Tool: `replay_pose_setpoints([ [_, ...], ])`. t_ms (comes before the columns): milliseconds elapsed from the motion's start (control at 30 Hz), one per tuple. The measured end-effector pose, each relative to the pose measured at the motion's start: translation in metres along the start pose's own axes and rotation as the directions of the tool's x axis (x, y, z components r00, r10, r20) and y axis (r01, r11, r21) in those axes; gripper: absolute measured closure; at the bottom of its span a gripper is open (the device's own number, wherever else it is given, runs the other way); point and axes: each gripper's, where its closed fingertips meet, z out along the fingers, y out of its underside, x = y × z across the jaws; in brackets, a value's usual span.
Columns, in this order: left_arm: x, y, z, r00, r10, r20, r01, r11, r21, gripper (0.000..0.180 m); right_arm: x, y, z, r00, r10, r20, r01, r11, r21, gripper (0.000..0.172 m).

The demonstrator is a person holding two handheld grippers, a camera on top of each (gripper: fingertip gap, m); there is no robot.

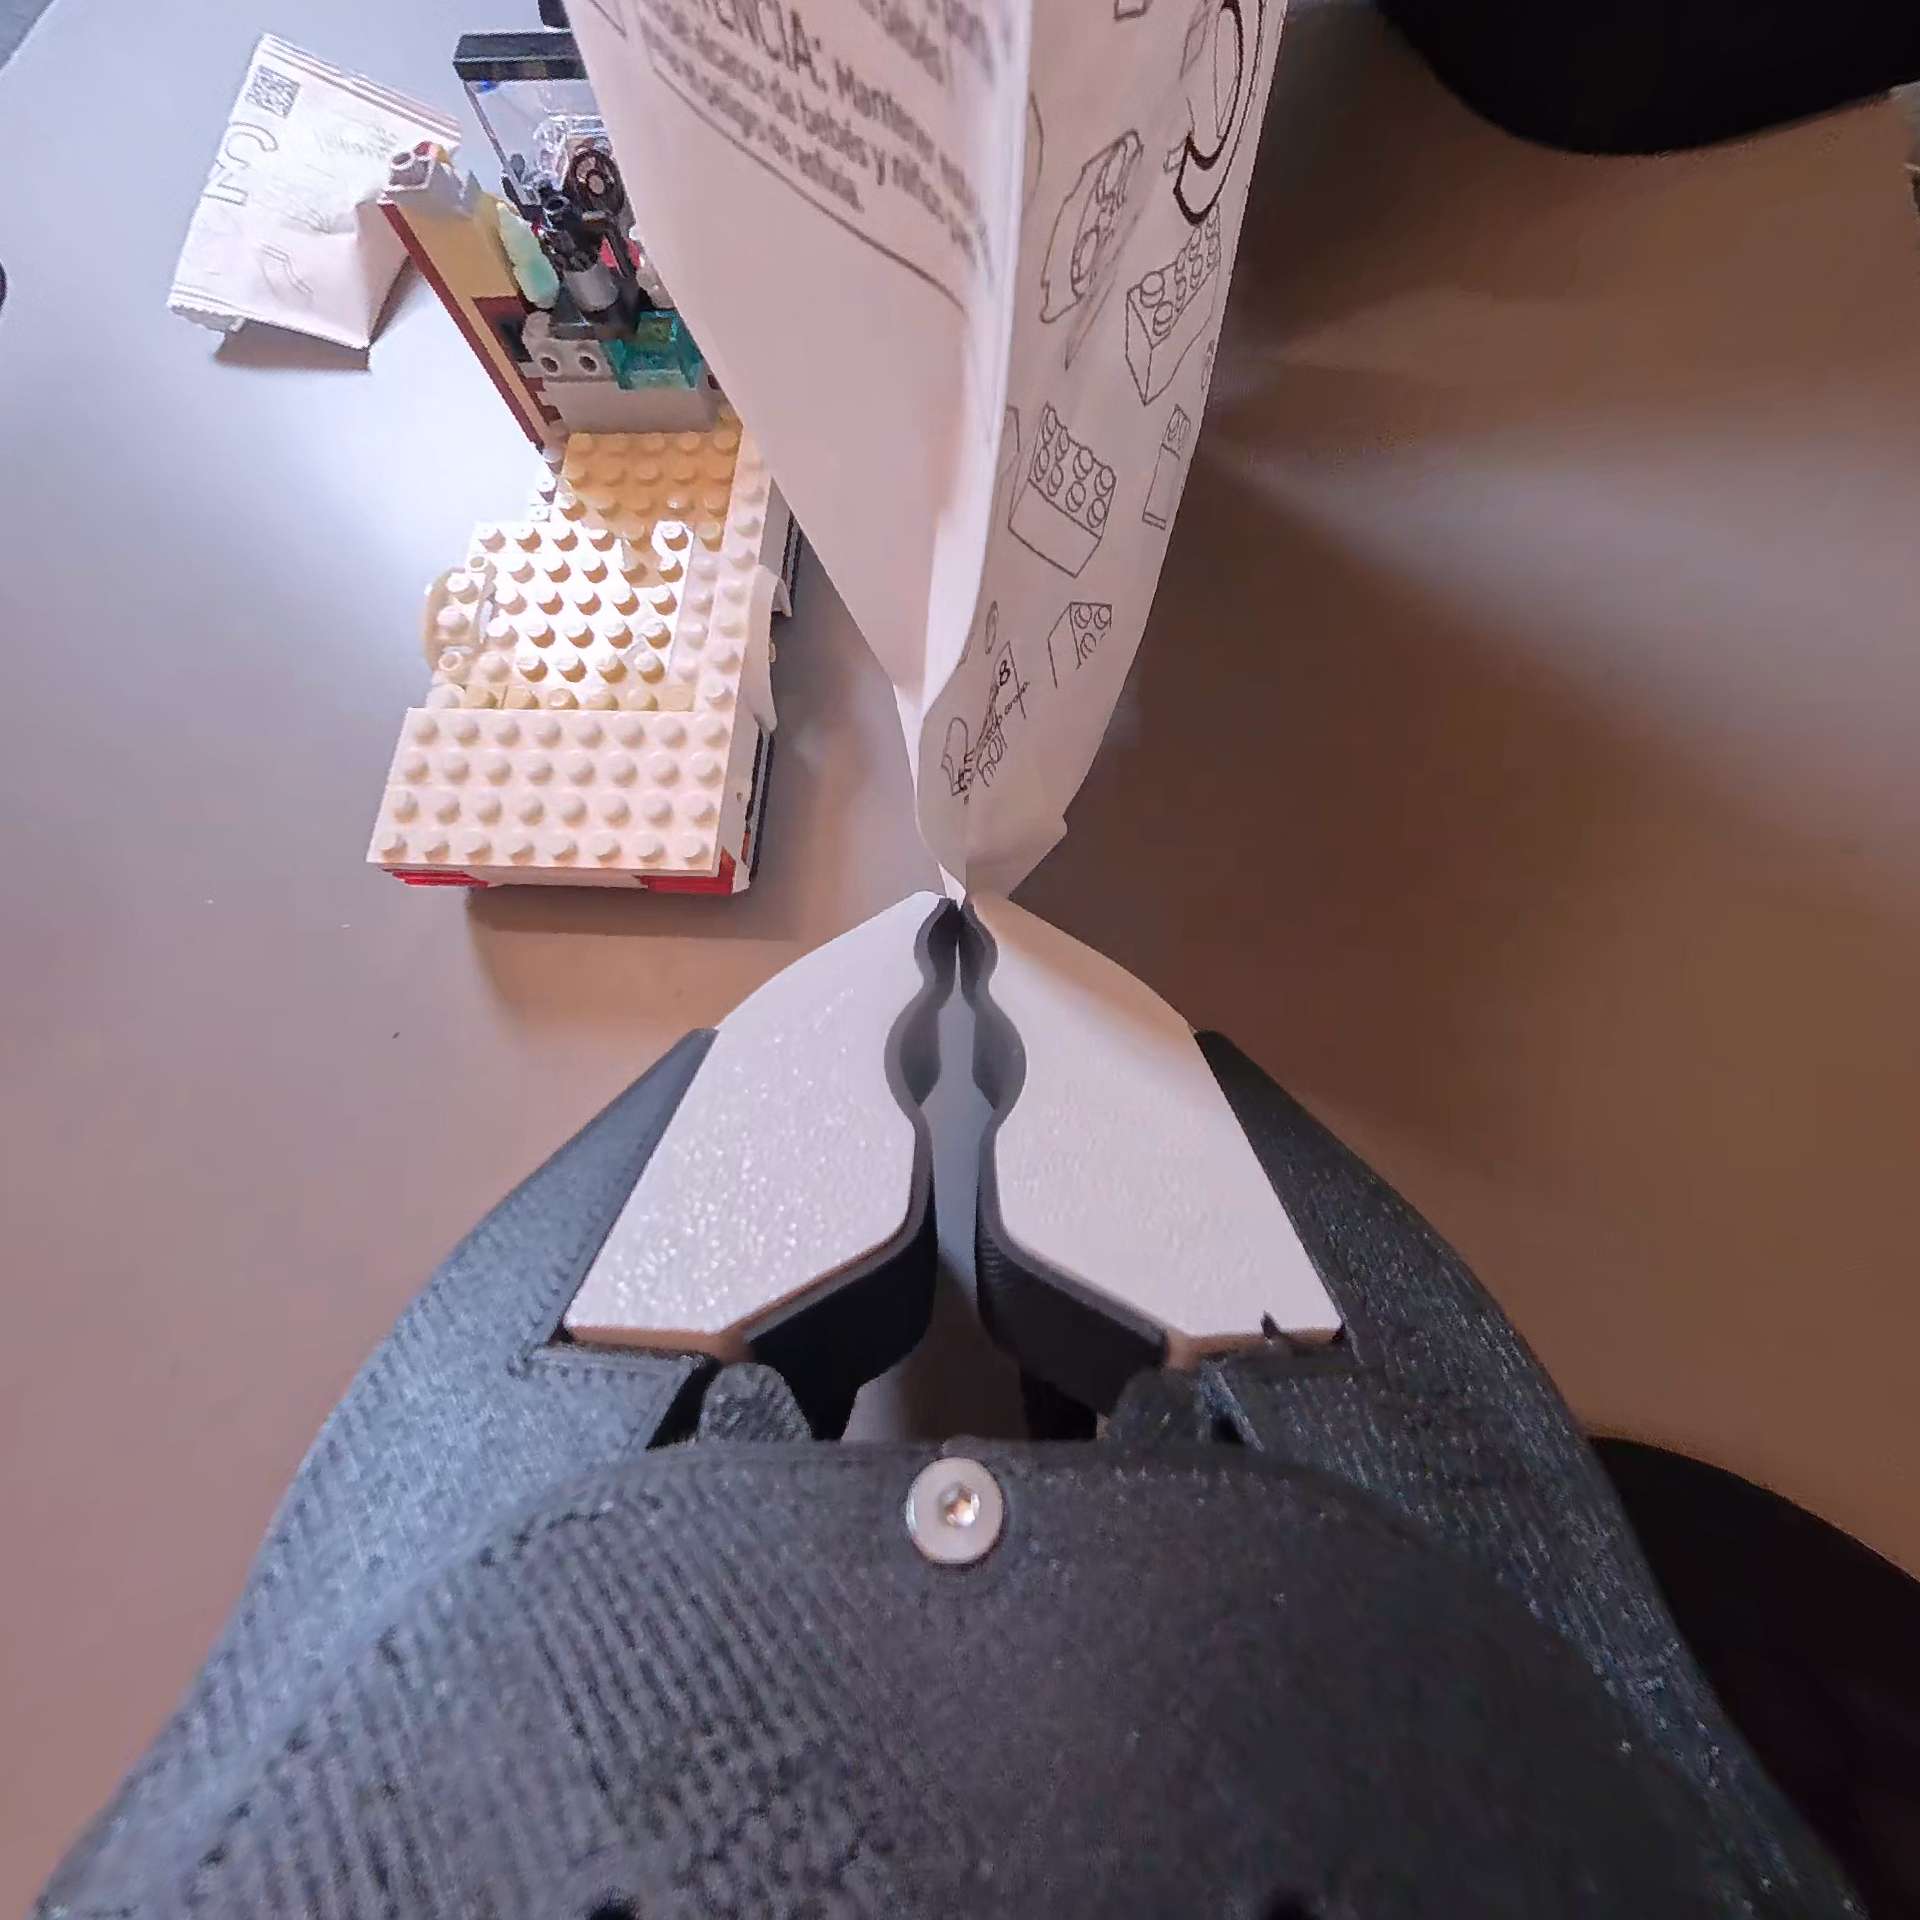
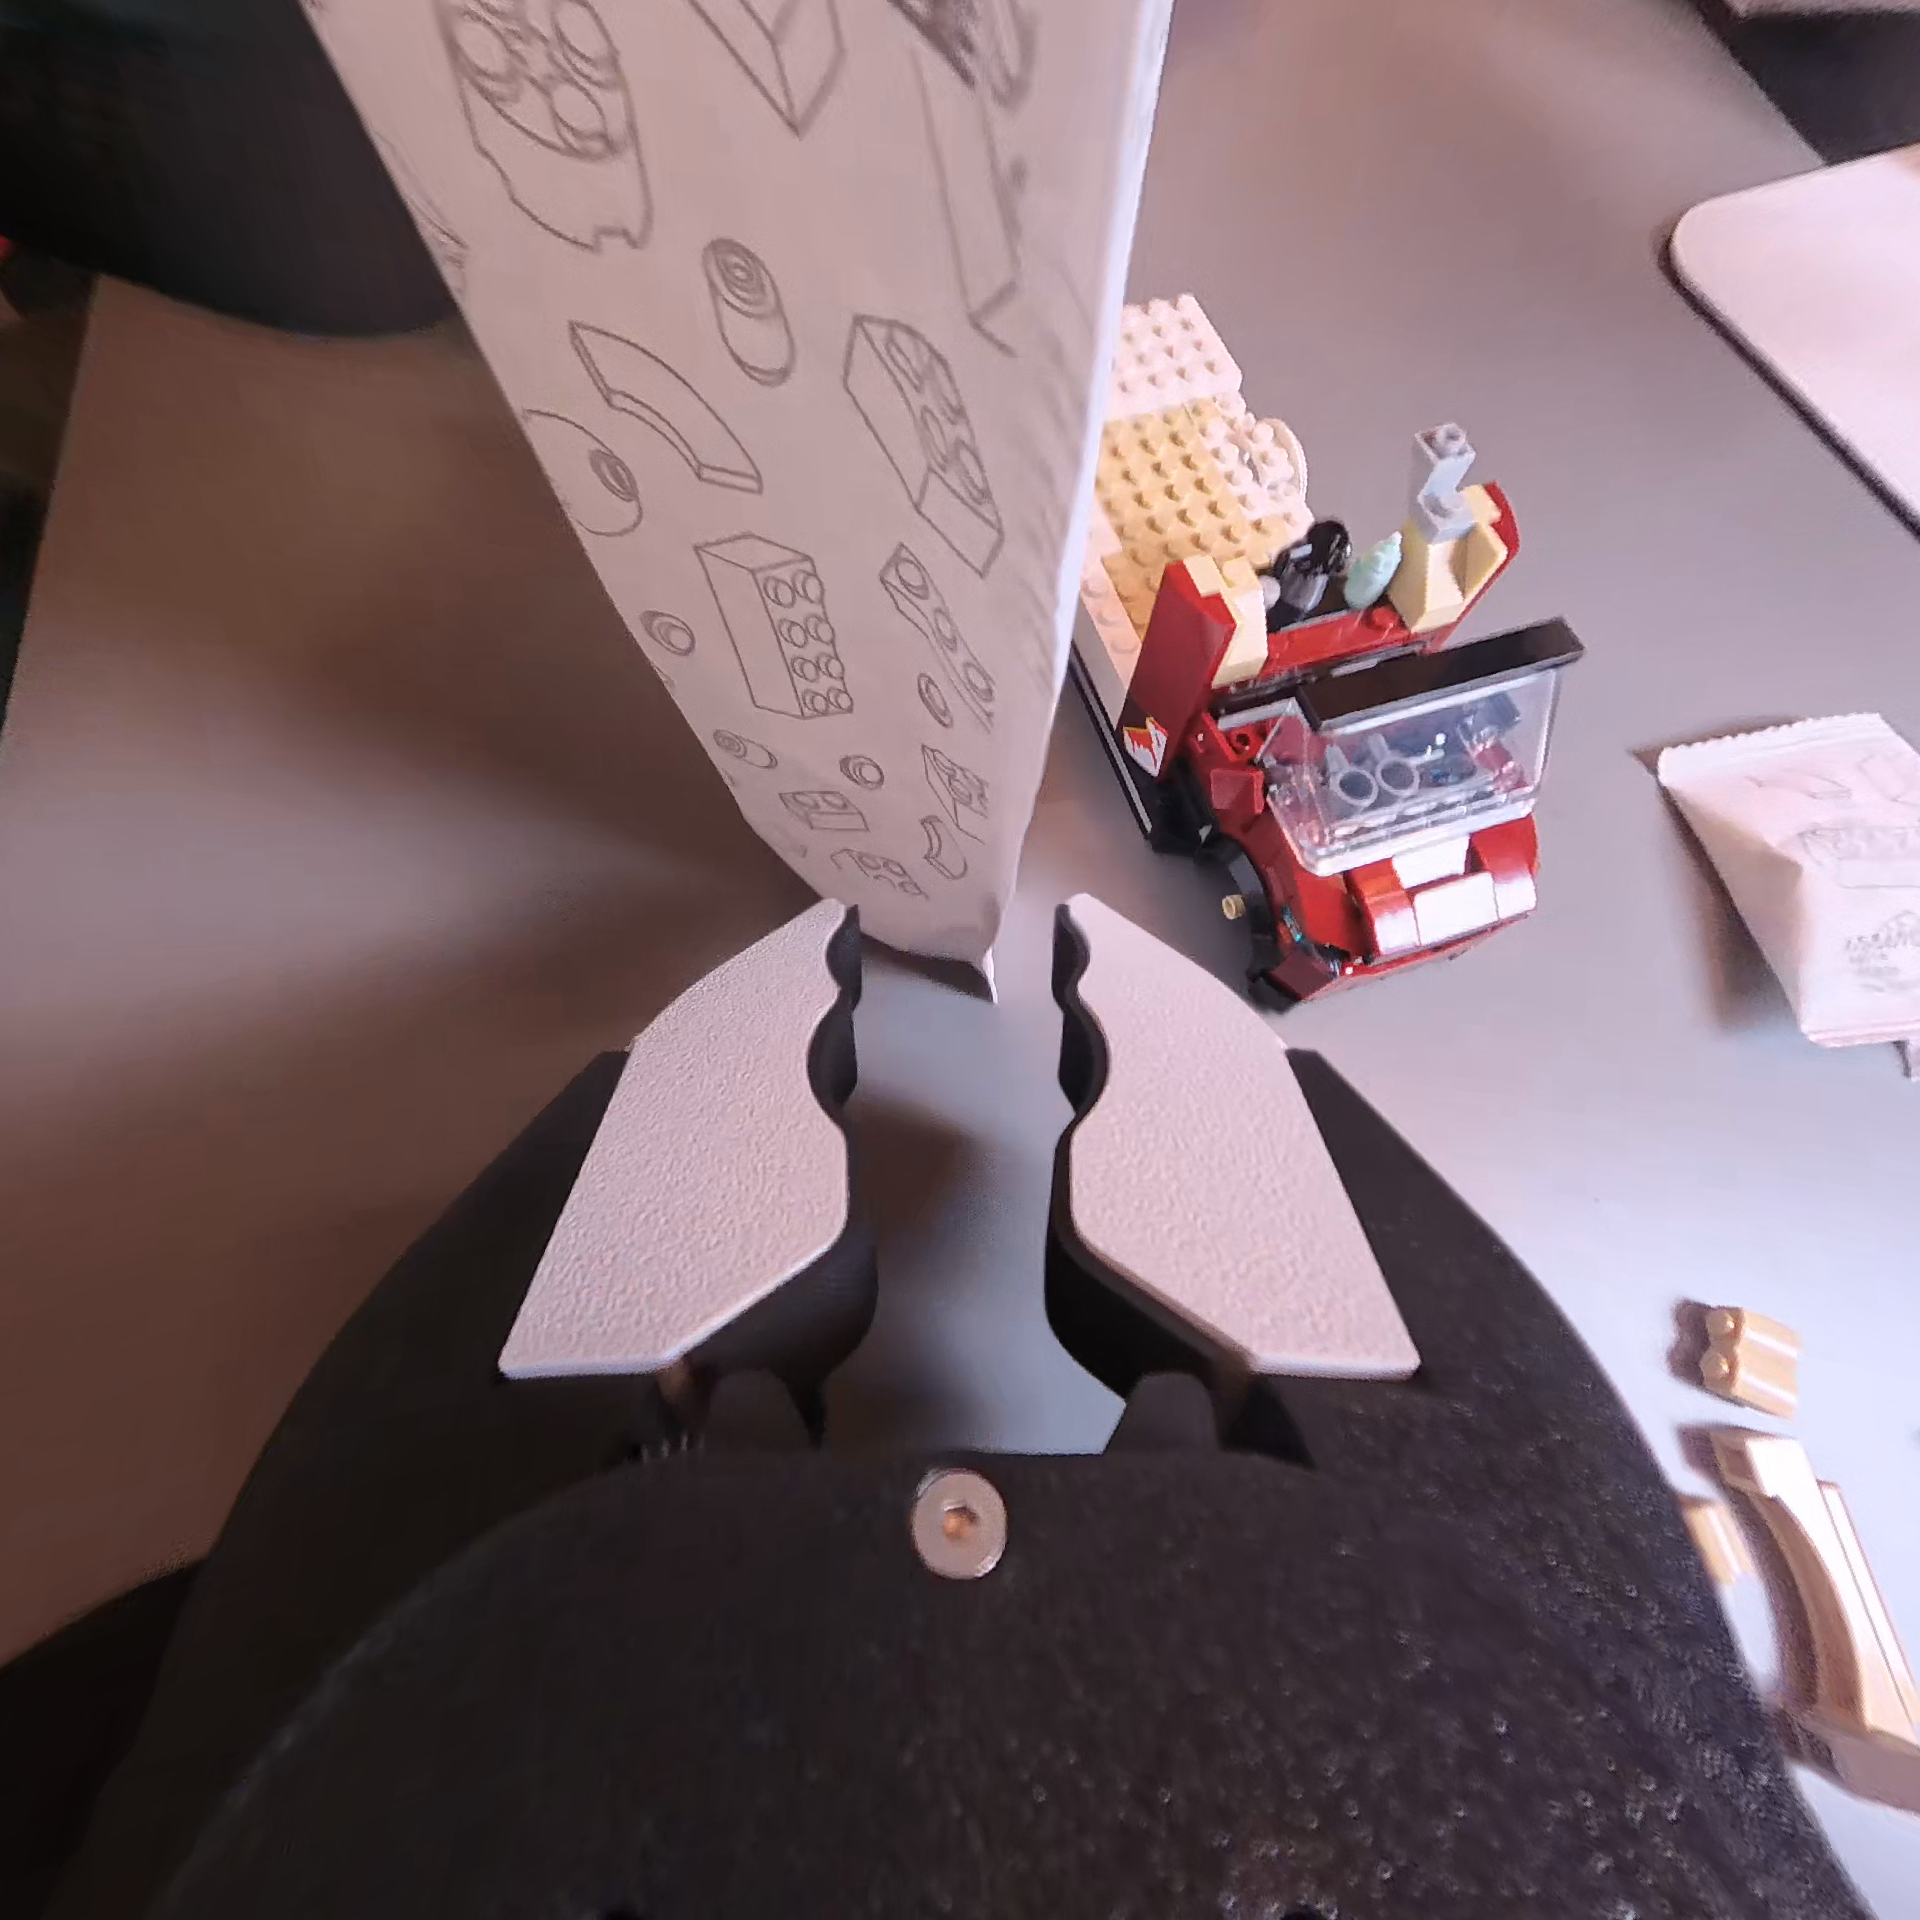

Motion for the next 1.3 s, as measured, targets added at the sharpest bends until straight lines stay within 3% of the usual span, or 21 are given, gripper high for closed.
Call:
replay_pose_setpoints([
  [33, 0.000, 0.001, 0.000, 1.000, 0.002, -0.002, -0.002, 1.000, -0.002, 0.180, -0.001, -0.004, 0.000, 1.000, -0.006, 0.002, 0.006, 1.000, 0.028, 0.137],
  [100, 0.001, 0.001, 0.001, 1.000, 0.006, -0.011, -0.006, 1.000, -0.002, 0.180, -0.001, -0.011, 0.000, 1.000, -0.010, 0.000, 0.010, 0.998, 0.069, 0.170],
  [133, 0.001, 0.000, -0.001, 1.000, 0.004, -0.014, -0.004, 1.000, 0.012, 0.179, -0.001, -0.012, 0.000, 1.000, -0.007, -0.003, 0.007, 0.997, 0.075, 0.172],
  [200, -0.007, -0.008, -0.016, 1.000, -0.022, 0.017, 0.021, 0.998, 0.058, 0.155, -0.001, -0.012, 0.000, 1.000, 0.011, 0.006, -0.011, 0.997, 0.079, 0.172],
  [267, -0.024, -0.022, -0.055, 0.993, -0.080, 0.092, 0.063, 0.983, 0.170, 0.146, 0.000, -0.012, -0.002, 1.000, 0.020, 0.004, -0.021, 0.997, 0.080, 0.172],
  [367, -0.061, -0.033, -0.157, 0.925, -0.209, 0.318, 0.089, 0.932, 0.353, 0.145, 0.004, -0.011, -0.005, 0.999, 0.036, -0.011, -0.035, 0.997, 0.068, 0.172],
  [433, -0.097, -0.009, -0.241, 0.773, -0.330, 0.541, 0.142, 0.922, 0.360, 0.148, 0.005, -0.010, -0.004, 0.999, 0.038, -0.012, -0.038, 0.997, 0.061, 0.172],
  [500, -0.131, 0.045, -0.329, 0.522, -0.434, 0.734, 0.295, 0.900, 0.322, 0.149, 0.004, -0.009, -0.002, 0.999, 0.033, -0.008, -0.033, 0.998, 0.052, 0.172],
  [567, -0.152, 0.119, -0.398, 0.284, -0.472, 0.834, 0.503, 0.814, 0.290, 0.145, 0.003, -0.010, 0.000, 1.000, 0.028, -0.001, -0.028, 0.999, 0.046, 0.172],
  [600, -0.155, 0.154, -0.413, 0.224, -0.522, 0.823, 0.611, 0.733, 0.298, 0.141, 0.002, -0.010, 0.000, 1.000, 0.027, 0.000, -0.027, 0.999, 0.045, 0.172],
  [667, -0.154, 0.223, -0.421, 0.122, -0.615, 0.779, 0.804, 0.522, 0.286, 0.130, 0.001, -0.010, 0.000, 1.000, 0.027, -0.004, -0.027, 0.999, 0.041, 0.172],
  [733, -0.149, 0.269, -0.412, 0.083, -0.658, 0.748, 0.905, 0.364, 0.220, 0.123, 0.000, -0.010, 0.000, 1.000, 0.028, -0.004, -0.028, 0.999, 0.043, 0.172],
  [800, -0.156, 0.289, -0.408, 0.065, -0.672, 0.738, 0.936, 0.297, 0.188, 0.120, 0.001, -0.009, 0.000, 0.999, 0.037, -0.007, -0.037, 0.999, 0.039, 0.172],
  [867, -0.159, 0.299, -0.400, 0.066, -0.709, 0.702, 0.967, 0.219, 0.131, 0.144, 0.001, -0.009, 0.000, 0.999, 0.047, -0.006, -0.047, 0.998, 0.038, 0.172],
  [967, -0.161, 0.312, -0.394, 0.056, -0.707, 0.705, 0.991, 0.124, 0.046, 0.164, 0.000, -0.007, -0.001, 0.999, 0.052, -0.004, -0.052, 0.998, 0.037, 0.172],
  [1033, -0.169, 0.315, -0.397, 0.031, -0.692, 0.721, 0.993, 0.101, 0.054, 0.170, 0.001, -0.006, -0.002, 0.998, 0.057, -0.004, -0.057, 0.998, 0.038, 0.172],
  [1100, -0.172, 0.312, -0.394, 0.048, -0.697, 0.715, 0.994, 0.104, 0.034, 0.174, 0.002, -0.006, -0.002, 0.997, 0.071, 0.008, -0.071, 0.996, 0.045, 0.172],
  [1200, -0.185, 0.298, -0.397, 0.047, -0.697, 0.716, 0.983, 0.161, 0.092, 0.174, 0.004, -0.007, -0.001, 0.997, 0.070, 0.016, -0.071, 0.996, 0.052, 0.172],
  [1300, -0.195, 0.270, -0.407, 0.089, -0.656, 0.750, 0.961, 0.254, 0.109, 0.175, 0.004, -0.009, 0.001, 0.998, 0.057, 0.018, -0.058, 0.996, 0.061, 0.172],
])
